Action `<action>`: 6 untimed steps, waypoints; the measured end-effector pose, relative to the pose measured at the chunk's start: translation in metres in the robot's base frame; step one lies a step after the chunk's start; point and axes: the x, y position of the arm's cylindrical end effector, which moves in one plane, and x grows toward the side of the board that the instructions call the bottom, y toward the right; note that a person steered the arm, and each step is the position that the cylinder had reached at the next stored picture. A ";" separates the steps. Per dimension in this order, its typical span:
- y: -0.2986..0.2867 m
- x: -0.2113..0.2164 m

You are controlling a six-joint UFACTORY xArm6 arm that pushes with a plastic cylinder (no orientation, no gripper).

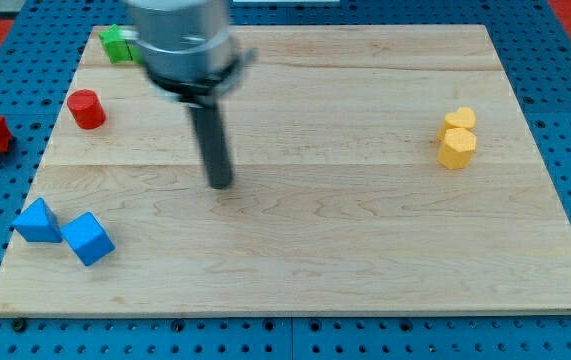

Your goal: Push blue cube towards center

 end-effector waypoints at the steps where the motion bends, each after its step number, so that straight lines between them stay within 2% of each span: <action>1: 0.006 0.097; 2: -0.053 0.136; 3: -0.128 0.133; 4: -0.173 0.108; 5: -0.200 0.094; 6: -0.155 0.046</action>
